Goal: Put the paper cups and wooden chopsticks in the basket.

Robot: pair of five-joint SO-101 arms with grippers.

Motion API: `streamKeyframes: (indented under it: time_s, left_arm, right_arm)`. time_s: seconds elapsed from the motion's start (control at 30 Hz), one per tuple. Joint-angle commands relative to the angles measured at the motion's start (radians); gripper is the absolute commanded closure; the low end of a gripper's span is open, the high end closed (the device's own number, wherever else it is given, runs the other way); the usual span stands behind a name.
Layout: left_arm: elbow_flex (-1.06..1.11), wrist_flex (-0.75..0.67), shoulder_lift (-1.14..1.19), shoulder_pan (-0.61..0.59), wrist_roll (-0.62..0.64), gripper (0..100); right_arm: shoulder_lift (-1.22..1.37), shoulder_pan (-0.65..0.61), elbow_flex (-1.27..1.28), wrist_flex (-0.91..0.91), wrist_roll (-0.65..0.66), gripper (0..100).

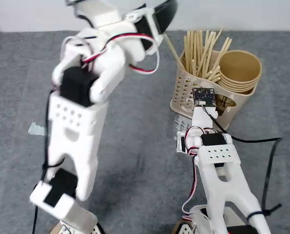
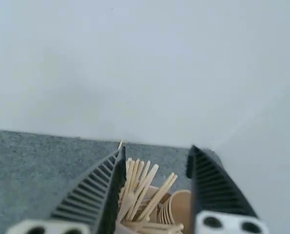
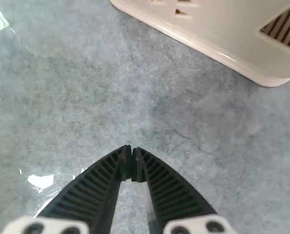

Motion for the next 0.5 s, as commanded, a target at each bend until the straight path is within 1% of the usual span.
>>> streamKeyframes:
  time_s: [0.0, 0.1, 0.2, 0.27, 0.33, 0.4, 0.47]
  left_arm:
    - [-0.044, 0.115, -0.130, -0.048, -0.003, 89]
    - [-0.041, 0.249, -0.186, -0.110, -0.005, 99]
    - [-0.041, 0.410, -0.229, -0.164, -0.009, 99]
    - [-0.041, 0.479, -0.253, -0.199, -0.026, 99]
    - [-0.022, 0.479, -0.288, -0.242, -0.064, 99]
    - [0.024, 0.479, -0.341, -0.299, -0.081, 99]
    - [0.090, 0.477, -0.414, -0.328, -0.114, 99]
  right_arm:
    - [-0.025, 0.008, -0.005, -0.013, -0.002, 99.0]
    - [-0.035, 0.008, -0.005, -0.007, -0.002, 99.0]
    - [-0.036, 0.008, -0.005, -0.007, -0.002, 99.0]
    - [-0.047, 0.008, -0.006, -0.007, -0.002, 99.0]
    - [-0.090, 0.008, -0.005, 0.002, 0.000, 99.0]
    - [-0.168, 0.008, -0.006, 0.054, -0.003, 99.0]
    - [-0.280, 0.008, -0.006, 0.114, -0.005, 99.0]
